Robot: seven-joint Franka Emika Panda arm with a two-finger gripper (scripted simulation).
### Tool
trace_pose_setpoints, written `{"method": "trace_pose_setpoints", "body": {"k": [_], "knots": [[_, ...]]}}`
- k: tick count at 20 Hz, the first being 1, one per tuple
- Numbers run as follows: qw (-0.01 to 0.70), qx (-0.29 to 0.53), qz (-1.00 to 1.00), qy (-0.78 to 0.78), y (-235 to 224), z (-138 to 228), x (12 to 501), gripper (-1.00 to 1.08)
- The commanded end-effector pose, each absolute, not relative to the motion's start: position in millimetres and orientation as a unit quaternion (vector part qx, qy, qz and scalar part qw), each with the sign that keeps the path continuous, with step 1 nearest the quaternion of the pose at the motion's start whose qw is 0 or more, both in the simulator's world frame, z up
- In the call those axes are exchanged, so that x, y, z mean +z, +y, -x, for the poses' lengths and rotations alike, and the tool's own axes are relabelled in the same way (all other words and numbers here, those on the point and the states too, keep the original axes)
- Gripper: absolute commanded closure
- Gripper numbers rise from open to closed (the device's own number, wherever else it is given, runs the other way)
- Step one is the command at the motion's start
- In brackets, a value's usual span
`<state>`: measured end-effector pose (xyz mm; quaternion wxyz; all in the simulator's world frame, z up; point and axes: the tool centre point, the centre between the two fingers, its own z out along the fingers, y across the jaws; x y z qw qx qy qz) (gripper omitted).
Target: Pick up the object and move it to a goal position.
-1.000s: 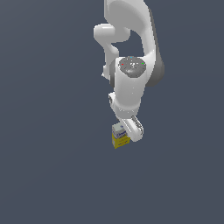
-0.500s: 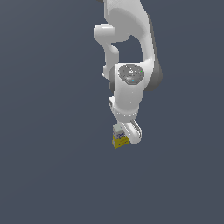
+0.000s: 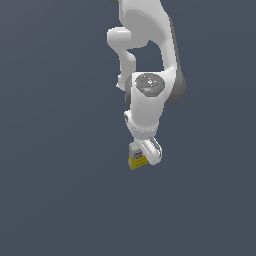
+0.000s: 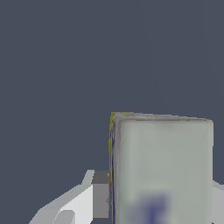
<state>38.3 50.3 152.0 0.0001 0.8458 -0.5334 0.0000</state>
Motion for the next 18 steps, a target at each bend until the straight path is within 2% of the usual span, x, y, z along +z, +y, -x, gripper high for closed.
{"method": "trace_pose_setpoints", "body": {"k": [1,10,18], "knots": [[0.0,0.0,-0.846,-0.533,50.0,-37.9,152.8,1.08],[0.0,0.0,-0.846,-0.533,37.6,-23.9,175.2,1.08],[0.0,0.0,-0.846,-0.533,11.2,6.1,223.7,1.08]]}}
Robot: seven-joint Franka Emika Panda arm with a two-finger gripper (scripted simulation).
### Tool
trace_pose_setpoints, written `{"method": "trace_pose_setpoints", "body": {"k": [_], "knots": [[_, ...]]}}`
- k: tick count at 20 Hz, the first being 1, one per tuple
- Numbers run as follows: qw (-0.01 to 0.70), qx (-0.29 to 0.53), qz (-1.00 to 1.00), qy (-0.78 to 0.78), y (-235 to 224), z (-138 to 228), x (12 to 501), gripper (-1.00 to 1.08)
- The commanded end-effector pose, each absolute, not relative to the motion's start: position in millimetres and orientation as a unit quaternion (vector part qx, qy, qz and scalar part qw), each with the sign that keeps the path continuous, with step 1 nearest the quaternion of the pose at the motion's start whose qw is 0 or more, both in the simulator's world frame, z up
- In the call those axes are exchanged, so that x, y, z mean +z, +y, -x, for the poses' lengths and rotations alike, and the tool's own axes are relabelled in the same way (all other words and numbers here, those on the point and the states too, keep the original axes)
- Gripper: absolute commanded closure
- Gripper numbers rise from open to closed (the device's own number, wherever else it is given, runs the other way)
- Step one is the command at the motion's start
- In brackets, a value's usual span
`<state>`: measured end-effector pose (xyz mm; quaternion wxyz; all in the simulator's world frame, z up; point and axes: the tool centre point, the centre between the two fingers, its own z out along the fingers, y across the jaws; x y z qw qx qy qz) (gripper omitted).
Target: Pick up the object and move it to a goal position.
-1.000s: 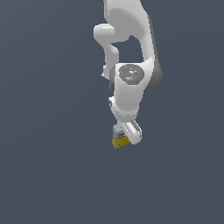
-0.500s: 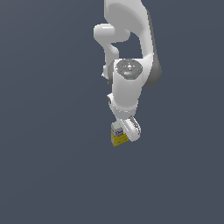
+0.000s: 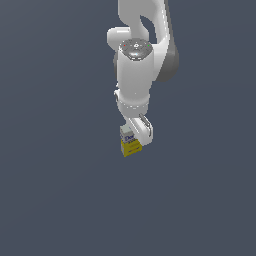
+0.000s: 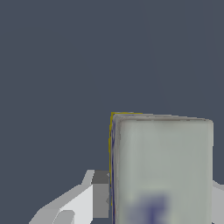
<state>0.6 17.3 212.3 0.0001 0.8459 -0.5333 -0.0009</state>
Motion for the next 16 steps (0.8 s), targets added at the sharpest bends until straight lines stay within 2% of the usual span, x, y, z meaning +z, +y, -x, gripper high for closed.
{"method": "trace_pose_setpoints", "body": {"k": [1,16], "knots": [[0.0,0.0,-0.846,-0.533,6.8,11.1,231.9,1.08],[-0.001,-0.001,-0.846,-0.534,-68.7,93.6,371.4,1.08]]}}
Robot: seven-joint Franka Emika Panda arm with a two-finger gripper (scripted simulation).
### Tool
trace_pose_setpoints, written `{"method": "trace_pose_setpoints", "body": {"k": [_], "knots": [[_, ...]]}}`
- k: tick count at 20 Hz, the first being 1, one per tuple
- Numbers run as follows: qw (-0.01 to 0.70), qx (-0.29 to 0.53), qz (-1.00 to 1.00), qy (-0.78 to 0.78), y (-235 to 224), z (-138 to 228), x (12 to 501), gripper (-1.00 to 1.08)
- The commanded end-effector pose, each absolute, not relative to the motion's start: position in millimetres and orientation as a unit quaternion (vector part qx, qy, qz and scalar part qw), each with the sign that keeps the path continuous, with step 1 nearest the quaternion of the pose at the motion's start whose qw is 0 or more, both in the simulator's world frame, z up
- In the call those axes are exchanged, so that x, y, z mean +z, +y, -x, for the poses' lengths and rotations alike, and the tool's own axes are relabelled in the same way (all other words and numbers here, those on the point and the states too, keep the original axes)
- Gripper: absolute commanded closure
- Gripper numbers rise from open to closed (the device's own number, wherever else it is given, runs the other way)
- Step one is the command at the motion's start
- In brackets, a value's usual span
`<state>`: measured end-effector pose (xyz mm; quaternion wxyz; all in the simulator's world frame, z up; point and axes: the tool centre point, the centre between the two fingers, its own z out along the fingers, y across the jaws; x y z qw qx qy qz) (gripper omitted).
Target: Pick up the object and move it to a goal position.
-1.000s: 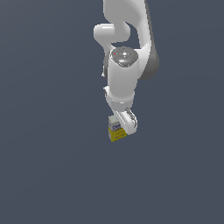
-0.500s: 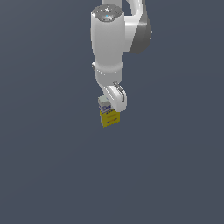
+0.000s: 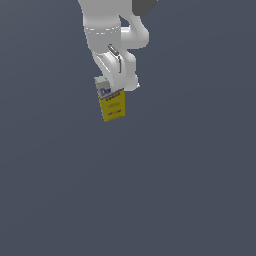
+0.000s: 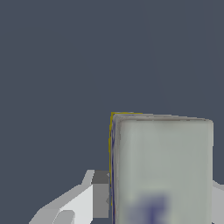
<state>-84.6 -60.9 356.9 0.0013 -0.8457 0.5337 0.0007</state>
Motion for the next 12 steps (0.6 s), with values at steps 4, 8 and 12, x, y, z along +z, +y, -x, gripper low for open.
{"method": "trace_pose_setpoints", "body": {"k": [4,8,12], "knots": [[0.001,0.001,0.846,0.534,-87.7,113.4,406.7,1.08],[0.001,0.001,0.846,0.534,-104.1,129.6,437.0,1.08],[0.001,0.0,0.846,0.534,-116.0,141.0,459.6,1.08]]}}
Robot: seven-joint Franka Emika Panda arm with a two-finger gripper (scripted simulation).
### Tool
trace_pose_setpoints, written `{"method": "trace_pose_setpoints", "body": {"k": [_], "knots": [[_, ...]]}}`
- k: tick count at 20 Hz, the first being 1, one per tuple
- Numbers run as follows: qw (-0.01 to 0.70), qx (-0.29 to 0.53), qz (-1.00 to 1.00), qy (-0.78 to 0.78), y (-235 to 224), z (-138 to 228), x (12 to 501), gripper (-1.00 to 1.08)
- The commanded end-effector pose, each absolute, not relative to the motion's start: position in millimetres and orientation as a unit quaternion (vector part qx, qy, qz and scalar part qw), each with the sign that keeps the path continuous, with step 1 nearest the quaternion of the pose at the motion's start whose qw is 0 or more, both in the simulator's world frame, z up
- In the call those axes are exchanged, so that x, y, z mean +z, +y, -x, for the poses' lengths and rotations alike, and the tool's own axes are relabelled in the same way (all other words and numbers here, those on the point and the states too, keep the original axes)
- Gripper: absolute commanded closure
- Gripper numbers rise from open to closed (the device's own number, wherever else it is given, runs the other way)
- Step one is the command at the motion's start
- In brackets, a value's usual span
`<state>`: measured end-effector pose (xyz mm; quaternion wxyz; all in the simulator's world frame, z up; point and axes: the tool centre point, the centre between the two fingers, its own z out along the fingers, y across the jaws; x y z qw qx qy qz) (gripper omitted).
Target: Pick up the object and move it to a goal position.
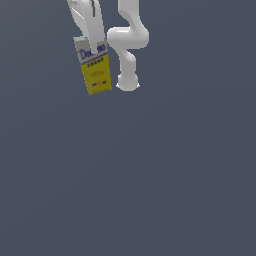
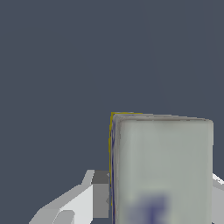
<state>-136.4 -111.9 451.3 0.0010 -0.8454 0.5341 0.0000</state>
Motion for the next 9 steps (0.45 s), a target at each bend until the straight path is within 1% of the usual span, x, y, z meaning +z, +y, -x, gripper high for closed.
{"method": "trace_pose_setpoints", "body": {"k": [1,9], "knots": [[0.001,0.0,0.846,0.534,-118.4,143.1,463.9,1.08],[0.0,0.0,0.846,0.534,-127.4,150.2,480.0,1.08]]}}
